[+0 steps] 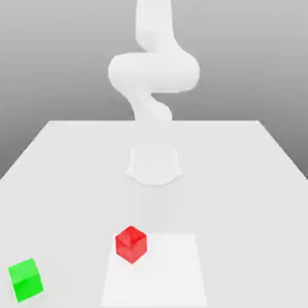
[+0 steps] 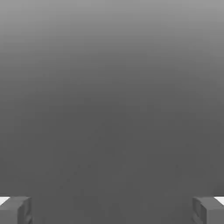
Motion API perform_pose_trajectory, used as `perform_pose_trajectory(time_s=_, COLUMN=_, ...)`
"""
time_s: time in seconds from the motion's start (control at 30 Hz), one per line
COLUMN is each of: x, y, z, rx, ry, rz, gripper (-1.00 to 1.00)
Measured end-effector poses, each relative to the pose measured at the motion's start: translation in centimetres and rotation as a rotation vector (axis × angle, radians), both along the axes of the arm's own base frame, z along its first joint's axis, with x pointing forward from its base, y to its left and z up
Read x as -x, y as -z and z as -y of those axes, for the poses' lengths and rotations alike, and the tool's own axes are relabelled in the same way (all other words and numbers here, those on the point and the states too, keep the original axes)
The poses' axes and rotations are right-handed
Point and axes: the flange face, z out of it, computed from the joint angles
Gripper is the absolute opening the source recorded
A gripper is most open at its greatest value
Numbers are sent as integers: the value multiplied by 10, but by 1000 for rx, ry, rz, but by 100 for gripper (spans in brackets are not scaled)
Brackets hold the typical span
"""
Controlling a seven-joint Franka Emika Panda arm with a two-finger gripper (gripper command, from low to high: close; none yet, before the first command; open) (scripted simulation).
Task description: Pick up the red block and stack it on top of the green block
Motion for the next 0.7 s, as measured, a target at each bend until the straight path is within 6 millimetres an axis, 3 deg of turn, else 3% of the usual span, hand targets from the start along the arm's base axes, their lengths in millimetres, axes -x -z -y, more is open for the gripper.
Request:
perform_pose_trajectory(time_s=0.13, x=-42, y=99, z=8, rx=-19, ry=125, rz=-147, gripper=0)
perform_pose_trajectory(time_s=0.3, x=-59, y=224, z=28, rx=-70, ry=277, rz=-324, gripper=0)
perform_pose_trajectory(time_s=0.43, x=-45, y=325, z=45, rx=-136, ry=406, rz=-471, gripper=0)
perform_pose_trajectory(time_s=0.57, x=-4, y=424, z=53, rx=-236, ry=548, rz=-630, gripper=0)
perform_pose_trajectory(time_s=0.7, x=9, y=462, z=53, rx=-274, ry=594, rz=-672, gripper=0)
